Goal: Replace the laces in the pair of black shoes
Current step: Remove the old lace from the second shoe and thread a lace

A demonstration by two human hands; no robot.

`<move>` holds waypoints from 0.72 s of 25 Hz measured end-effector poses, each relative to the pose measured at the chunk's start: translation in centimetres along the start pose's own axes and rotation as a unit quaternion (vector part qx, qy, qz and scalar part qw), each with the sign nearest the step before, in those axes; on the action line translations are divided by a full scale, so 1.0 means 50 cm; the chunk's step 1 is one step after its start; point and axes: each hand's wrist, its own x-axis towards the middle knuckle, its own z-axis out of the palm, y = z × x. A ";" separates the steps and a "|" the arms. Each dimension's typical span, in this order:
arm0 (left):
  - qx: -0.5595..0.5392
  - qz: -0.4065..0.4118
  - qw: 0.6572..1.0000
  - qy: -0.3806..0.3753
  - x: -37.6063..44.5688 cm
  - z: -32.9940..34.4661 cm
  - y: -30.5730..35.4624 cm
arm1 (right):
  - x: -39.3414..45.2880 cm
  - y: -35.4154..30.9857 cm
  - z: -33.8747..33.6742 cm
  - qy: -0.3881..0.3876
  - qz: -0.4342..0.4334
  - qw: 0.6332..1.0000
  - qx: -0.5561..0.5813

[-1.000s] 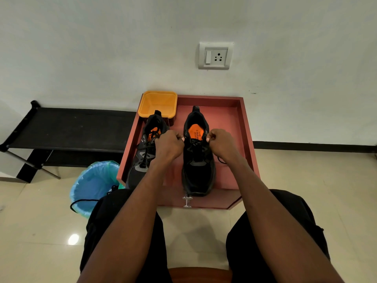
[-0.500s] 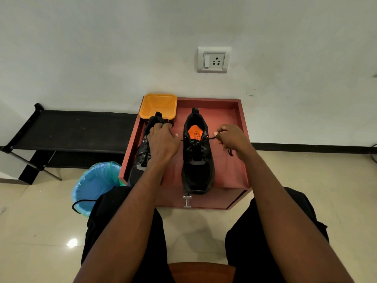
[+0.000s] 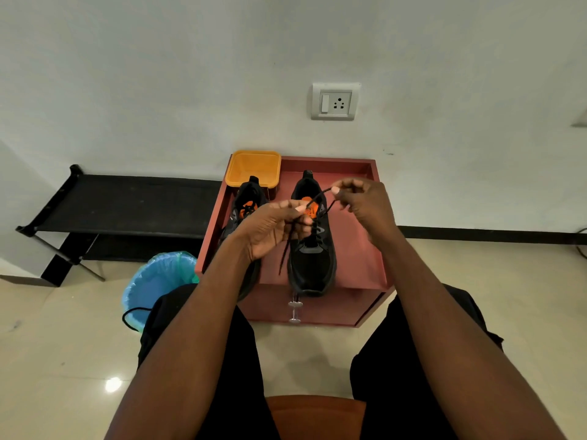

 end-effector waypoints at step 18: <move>0.184 -0.030 0.970 0.155 0.087 -0.023 -0.016 | 0.062 0.087 0.089 -0.111 -0.031 0.962 -0.249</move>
